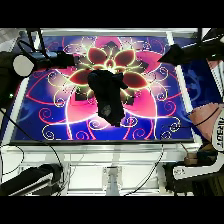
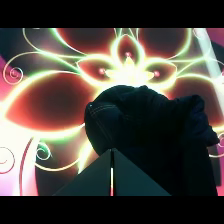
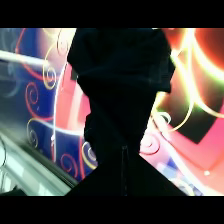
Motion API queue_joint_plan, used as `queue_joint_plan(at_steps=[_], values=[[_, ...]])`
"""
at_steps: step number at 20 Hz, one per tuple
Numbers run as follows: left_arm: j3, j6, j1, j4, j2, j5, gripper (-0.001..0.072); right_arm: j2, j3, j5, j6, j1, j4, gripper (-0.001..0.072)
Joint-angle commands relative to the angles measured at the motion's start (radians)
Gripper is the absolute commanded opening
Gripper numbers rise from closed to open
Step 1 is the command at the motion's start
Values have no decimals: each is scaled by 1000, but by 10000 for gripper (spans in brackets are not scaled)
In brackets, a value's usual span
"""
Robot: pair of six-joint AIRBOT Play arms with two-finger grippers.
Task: Fold the clothes and pants, and hang the long-sleeved shirts on hangers.
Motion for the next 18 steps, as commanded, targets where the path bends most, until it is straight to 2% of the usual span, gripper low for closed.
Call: queue_joint_plan(at_steps=[1, 2, 3, 4, 5, 7, 9, 11, 13, 18], values=[[0, 0, -1, 0, -2, 0, 7, -61, -89, -56, 14, 106, 19, 42], [0, 0, 0, 0, -4, -7, 8, -89, -89, -87, 14, 157, 25, 108], [0, 0, 0, 0, -6, -17, 7, -106, -89, -146, 14, 209, 31, 349], [0, 0, -1, 0, -6, -27, 8, -111, -89, -224, 13, 255, 23, 537], [0, 0, -1, 0, -6, -32, 8, -113, -89, -320, 13, 302, 0, 579], [0, 0, -1, 0, -6, -34, 8, -116, -89, -510, 68, 372, -72, 579], [0, 0, -1, 0, -6, -34, 8, -128, -89, -617, 245, 409, -147, 580], [0, 0, -1, 0, -6, -34, 8, -155, -89, -618, 401, 414, -170, 608], [0, 0, -1, -1, -6, -34, 7, -185, -89, -576, 494, 414, -170, 609], [0, 0, -1, 0, -6, -34, 8, -195, -89, -435, 588, 407, -182, 609]])
